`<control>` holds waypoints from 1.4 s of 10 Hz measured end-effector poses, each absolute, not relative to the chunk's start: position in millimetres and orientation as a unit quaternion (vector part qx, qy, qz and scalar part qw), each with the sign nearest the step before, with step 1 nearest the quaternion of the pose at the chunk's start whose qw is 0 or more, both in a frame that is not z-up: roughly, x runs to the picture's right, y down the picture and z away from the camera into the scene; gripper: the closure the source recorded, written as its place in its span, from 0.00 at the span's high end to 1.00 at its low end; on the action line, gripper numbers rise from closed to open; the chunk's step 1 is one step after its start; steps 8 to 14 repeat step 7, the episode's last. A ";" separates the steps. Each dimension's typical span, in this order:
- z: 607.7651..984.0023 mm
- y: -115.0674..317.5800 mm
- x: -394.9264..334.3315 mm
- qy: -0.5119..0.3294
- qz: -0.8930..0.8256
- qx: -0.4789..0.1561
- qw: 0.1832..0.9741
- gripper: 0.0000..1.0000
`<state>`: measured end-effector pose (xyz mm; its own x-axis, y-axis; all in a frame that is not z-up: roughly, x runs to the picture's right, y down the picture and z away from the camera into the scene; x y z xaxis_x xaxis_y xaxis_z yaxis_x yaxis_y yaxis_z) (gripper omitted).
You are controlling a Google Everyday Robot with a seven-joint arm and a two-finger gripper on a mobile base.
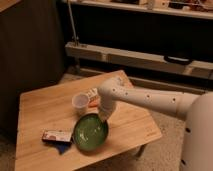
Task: Drag the ceramic bowl in a circle
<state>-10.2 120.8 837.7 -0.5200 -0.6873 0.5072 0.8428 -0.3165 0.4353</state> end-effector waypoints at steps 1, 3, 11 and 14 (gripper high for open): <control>846.3 110.4 -5.5 -0.335 -0.797 -0.122 0.488 0.00; 865.0 86.8 24.2 -0.322 -0.774 -0.140 0.526 0.00; 869.4 77.2 121.9 -0.319 -0.734 -0.162 0.577 0.00; 869.4 77.2 121.9 -0.319 -0.734 -0.162 0.577 0.00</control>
